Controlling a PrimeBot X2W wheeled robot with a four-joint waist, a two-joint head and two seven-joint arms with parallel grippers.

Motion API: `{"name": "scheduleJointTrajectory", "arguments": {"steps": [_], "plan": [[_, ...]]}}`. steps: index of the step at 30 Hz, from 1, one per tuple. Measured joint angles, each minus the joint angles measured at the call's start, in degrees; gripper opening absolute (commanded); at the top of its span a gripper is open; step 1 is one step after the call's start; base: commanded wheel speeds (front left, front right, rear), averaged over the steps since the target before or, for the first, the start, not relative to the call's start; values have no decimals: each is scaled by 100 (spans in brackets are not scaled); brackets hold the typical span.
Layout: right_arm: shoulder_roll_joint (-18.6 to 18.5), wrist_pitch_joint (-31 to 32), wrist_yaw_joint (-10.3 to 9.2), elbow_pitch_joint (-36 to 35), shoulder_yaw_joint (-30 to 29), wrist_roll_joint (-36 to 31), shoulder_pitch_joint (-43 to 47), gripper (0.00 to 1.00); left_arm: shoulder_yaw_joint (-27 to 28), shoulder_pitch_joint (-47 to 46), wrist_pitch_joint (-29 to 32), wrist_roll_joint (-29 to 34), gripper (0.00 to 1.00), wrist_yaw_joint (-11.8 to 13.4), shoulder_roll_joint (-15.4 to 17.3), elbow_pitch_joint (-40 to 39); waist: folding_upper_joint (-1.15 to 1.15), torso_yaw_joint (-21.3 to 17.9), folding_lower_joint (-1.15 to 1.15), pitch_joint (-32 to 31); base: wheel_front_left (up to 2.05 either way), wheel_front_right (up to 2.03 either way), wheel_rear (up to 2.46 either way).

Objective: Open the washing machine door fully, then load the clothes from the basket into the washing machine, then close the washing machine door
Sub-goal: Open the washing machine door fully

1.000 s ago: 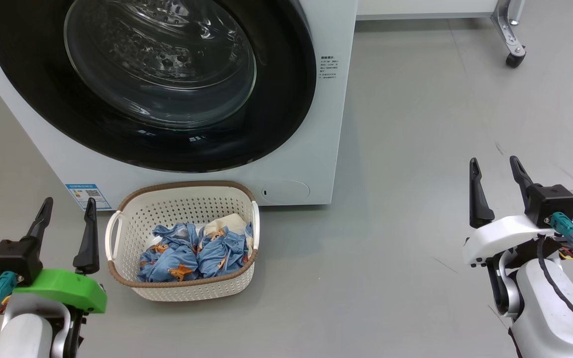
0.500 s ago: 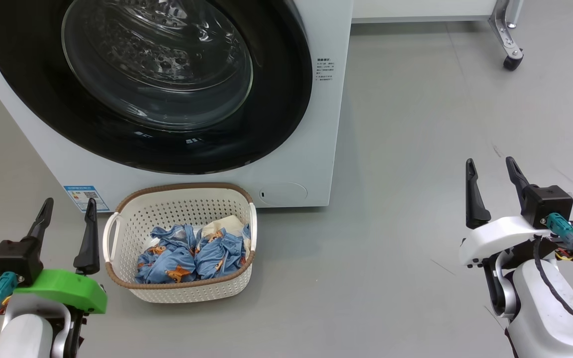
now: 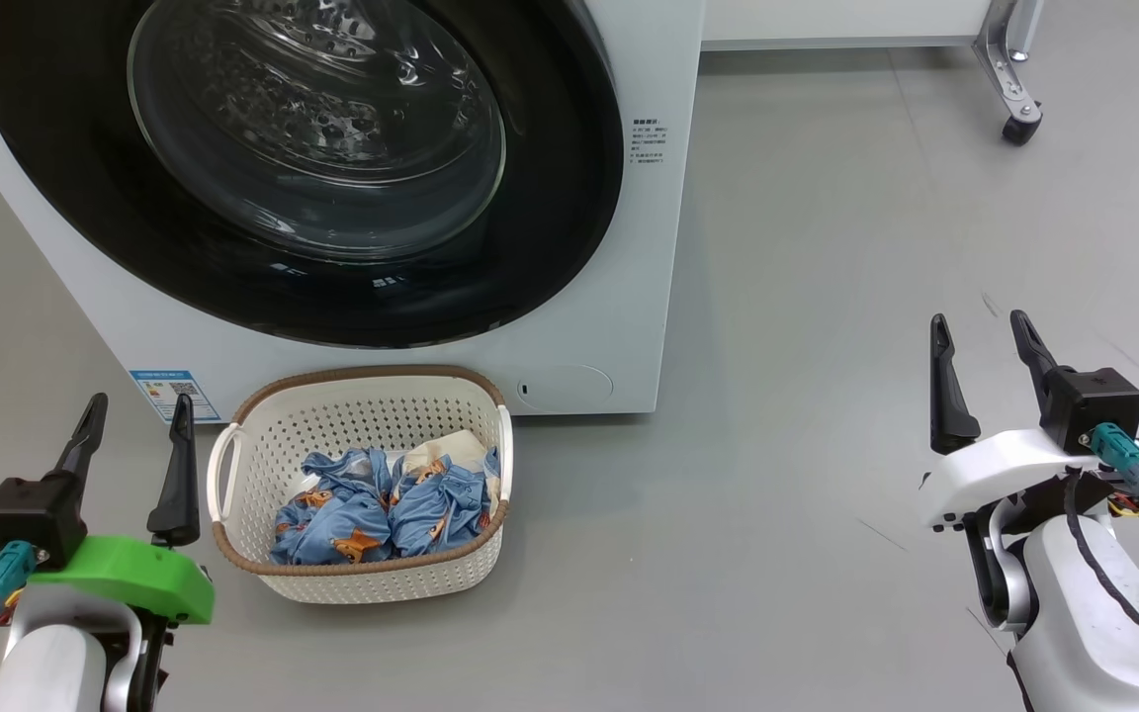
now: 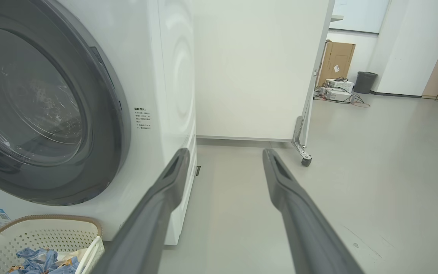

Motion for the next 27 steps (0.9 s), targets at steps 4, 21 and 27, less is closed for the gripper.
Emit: {"name": "scheduleJointTrajectory", "arguments": {"steps": [4, 21, 27], "plan": [[-1, 0, 1, -3, -14, -13, 0, 100, 0, 1, 0, 0, 100, 0, -3, -18, 0, 9, 0, 4, 0, 0, 0], [103, -16, 166, -409, -402, 324, -441, 100, -114, 22, 0, 0, 100, 0, -5, -46, 0, 52, 0, 35, 0, 0, 0], [420, -16, 267, -431, -920, 1124, -487, 100, -133, 73, 0, -19, 100, 0, -21, -47, 0, 87, 0, 47, 0, 0, 0]]}}
